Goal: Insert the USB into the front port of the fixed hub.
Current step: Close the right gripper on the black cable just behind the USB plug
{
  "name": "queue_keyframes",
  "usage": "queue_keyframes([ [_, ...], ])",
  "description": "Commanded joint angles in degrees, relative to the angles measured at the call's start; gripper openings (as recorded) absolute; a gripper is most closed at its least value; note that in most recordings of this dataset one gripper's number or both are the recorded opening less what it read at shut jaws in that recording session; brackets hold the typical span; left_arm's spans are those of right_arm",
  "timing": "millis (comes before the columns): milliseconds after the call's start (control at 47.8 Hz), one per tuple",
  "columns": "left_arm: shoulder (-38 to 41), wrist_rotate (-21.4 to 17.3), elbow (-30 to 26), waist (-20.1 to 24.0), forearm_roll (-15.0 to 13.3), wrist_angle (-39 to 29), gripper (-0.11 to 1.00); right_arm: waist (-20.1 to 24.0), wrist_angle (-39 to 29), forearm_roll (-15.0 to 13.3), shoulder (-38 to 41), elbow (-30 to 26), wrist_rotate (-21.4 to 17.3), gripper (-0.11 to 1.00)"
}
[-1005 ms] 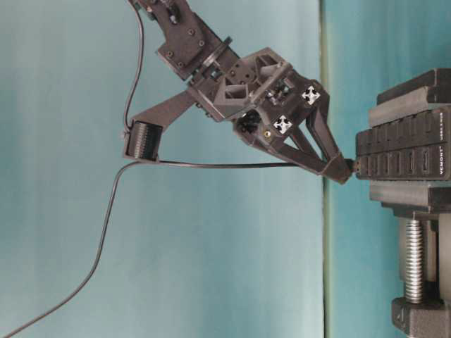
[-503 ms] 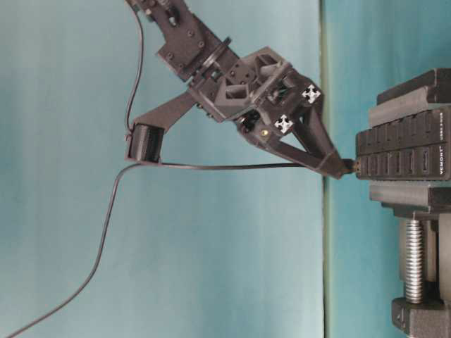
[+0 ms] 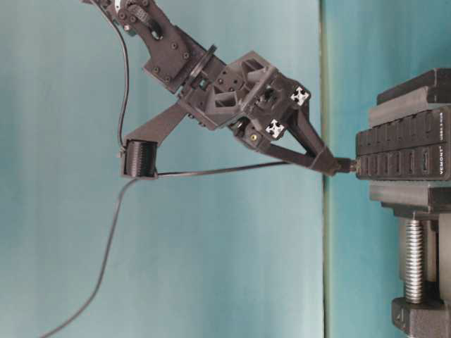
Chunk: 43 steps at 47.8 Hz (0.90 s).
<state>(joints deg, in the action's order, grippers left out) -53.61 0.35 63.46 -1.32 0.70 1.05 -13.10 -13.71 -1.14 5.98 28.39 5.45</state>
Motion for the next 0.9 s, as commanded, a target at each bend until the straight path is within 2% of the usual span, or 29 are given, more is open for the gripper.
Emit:
queue_keyframes([
  [0,-0.4,0.2,-0.4,-0.1,0.1,0.4,0.00,0.3,1.4,0.0,-1.8,-1.4,0.1,0.04],
  [398,-1.9,0.9,0.1,-0.1,0.1,0.4,0.00,1.4,2.0,0.3,-6.0,-1.7,-0.2,0.04],
  [628,-2.0,1.1,0.3,-0.1,0.1,0.3,0.00,3.7,0.6,0.4,-9.1,-1.7,-0.3,0.04],
  [879,-2.0,1.1,0.3,-0.1,0.1,0.4,0.00,6.8,-2.4,0.8,-11.4,-1.6,-2.3,0.04],
])
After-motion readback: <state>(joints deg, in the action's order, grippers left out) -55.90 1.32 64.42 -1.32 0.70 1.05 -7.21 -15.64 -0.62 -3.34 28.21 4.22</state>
